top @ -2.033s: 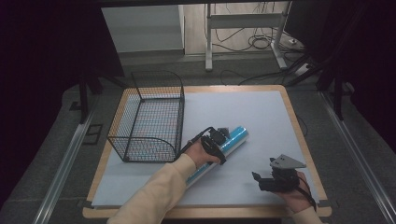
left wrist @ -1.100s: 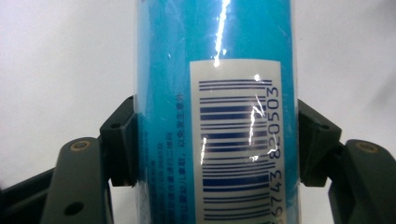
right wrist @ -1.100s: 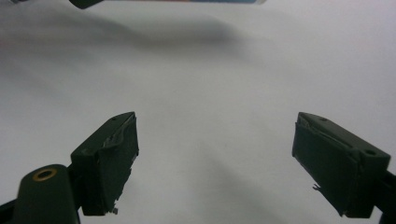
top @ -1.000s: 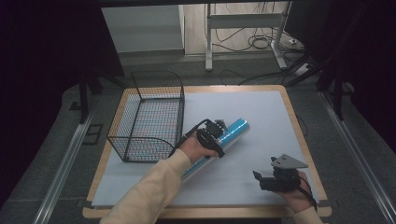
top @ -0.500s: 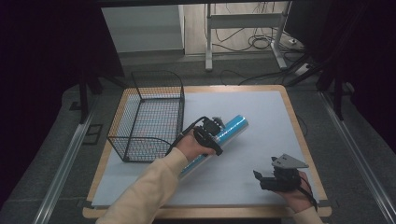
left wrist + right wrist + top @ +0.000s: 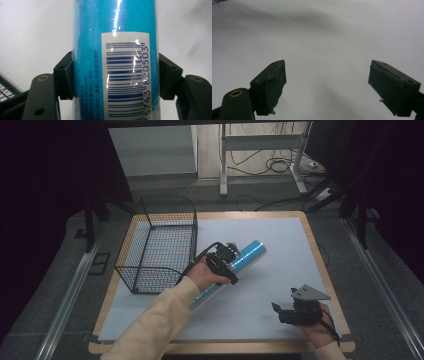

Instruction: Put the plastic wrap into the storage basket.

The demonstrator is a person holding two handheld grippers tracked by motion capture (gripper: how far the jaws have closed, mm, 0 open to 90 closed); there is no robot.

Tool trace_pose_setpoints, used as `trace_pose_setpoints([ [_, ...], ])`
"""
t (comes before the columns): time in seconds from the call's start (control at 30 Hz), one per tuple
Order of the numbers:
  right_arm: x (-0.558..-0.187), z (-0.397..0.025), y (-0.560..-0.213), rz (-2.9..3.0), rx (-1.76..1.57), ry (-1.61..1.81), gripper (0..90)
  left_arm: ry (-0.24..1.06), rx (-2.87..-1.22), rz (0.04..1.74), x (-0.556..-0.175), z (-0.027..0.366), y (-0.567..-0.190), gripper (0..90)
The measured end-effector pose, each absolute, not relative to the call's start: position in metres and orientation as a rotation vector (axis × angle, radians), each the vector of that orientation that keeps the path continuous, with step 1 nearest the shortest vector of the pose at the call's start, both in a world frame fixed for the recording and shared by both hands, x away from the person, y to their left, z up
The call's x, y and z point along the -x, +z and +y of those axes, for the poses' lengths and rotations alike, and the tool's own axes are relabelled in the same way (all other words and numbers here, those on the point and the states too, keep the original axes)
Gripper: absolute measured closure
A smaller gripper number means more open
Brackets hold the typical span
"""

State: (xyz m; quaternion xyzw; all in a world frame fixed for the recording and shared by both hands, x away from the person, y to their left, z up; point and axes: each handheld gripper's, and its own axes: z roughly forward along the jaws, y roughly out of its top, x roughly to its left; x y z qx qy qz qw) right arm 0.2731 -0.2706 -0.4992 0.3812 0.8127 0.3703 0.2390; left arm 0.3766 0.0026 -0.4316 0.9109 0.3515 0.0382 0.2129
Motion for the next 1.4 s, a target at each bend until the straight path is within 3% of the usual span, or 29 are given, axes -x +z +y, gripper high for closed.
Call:
trace_pose_setpoints([
  [1.4,-0.273,-0.272,-0.499,2.221,-1.053,1.013,15.0,0.154,-2.474,0.962,-0.383,0.006,-0.395,31.5],
])
